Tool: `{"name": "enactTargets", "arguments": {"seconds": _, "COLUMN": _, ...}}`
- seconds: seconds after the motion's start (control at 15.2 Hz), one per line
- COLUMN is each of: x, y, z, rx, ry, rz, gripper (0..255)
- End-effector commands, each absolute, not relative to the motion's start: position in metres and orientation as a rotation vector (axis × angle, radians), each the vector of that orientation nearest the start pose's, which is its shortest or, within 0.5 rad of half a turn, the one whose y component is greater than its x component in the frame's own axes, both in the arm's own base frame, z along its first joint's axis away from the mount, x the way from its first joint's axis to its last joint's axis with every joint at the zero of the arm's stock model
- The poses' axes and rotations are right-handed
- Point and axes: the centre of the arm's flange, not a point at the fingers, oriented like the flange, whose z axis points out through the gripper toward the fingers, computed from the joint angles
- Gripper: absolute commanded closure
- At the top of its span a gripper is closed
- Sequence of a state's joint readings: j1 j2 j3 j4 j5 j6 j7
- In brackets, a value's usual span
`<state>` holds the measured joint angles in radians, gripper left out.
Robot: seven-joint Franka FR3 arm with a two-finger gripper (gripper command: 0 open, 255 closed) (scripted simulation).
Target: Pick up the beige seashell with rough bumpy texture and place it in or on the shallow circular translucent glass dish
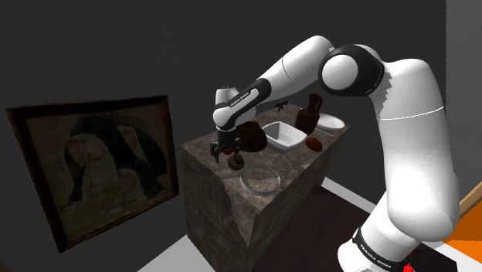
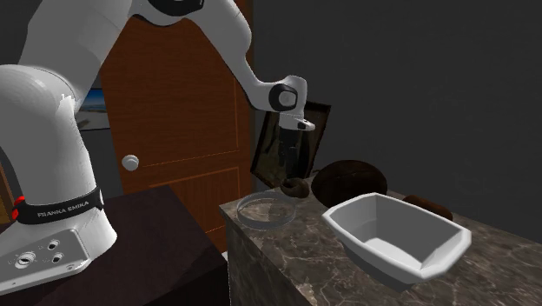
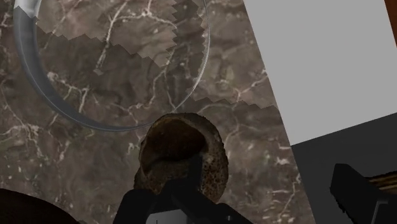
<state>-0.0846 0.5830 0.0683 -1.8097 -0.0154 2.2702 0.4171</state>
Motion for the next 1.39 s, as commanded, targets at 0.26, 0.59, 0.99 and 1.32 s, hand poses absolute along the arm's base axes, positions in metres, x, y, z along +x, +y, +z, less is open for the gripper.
{"name": "enactTargets", "arguments": {"seconds": 0.26, "x": 0.6375, "y": -0.0123, "z": 0.1970, "rx": -3.060, "ry": 0.671, "rz": 0.194, "gripper": 0}}
{"name": "enactTargets", "arguments": {"seconds": 0.59, "x": 0.6375, "y": -0.0123, "z": 0.1970, "rx": -3.060, "ry": 0.671, "rz": 0.194, "gripper": 0}}
{"name": "enactTargets", "arguments": {"seconds": 0.99, "x": 0.6372, "y": -0.0120, "z": 0.1968, "rx": -3.060, "ry": 0.671, "rz": 0.194, "gripper": 255}}
{"name": "enactTargets", "arguments": {"seconds": 1.32, "x": 0.6371, "y": -0.0120, "z": 0.1968, "rx": -3.060, "ry": 0.671, "rz": 0.194, "gripper": 0}}
